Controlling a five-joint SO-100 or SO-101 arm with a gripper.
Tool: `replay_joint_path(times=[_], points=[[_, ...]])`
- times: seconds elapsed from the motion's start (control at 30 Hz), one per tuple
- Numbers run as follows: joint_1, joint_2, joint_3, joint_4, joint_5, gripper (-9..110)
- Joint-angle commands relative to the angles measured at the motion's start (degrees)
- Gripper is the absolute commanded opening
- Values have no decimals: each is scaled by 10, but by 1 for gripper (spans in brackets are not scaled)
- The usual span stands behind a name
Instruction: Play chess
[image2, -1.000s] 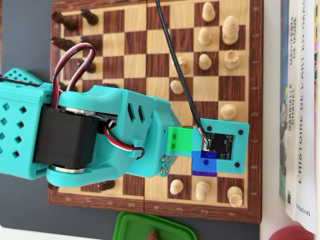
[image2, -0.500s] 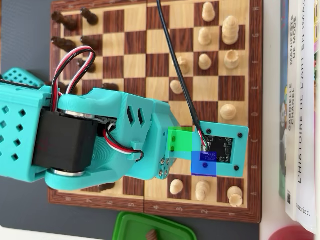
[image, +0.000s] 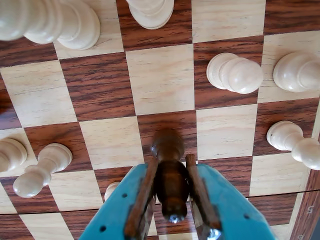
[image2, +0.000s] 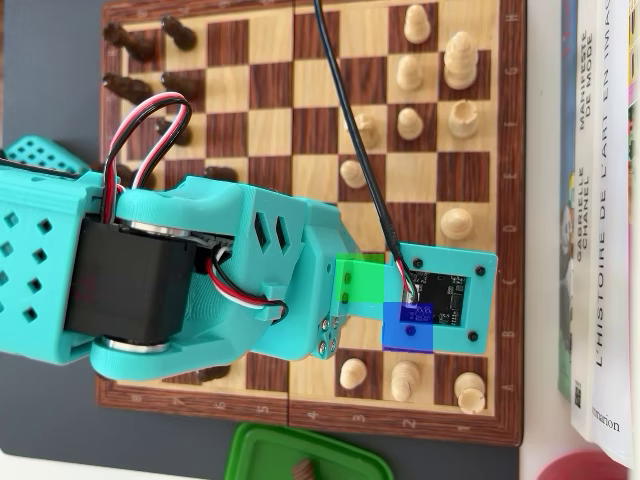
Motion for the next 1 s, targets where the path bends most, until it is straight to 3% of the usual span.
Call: replay_joint_path(times=[0.0, 0.6, 0.97], points=[[8, 9, -30, 1, -3, 6], [12, 209, 79, 2, -2, 7], [138, 291, 142, 9, -49, 7]])
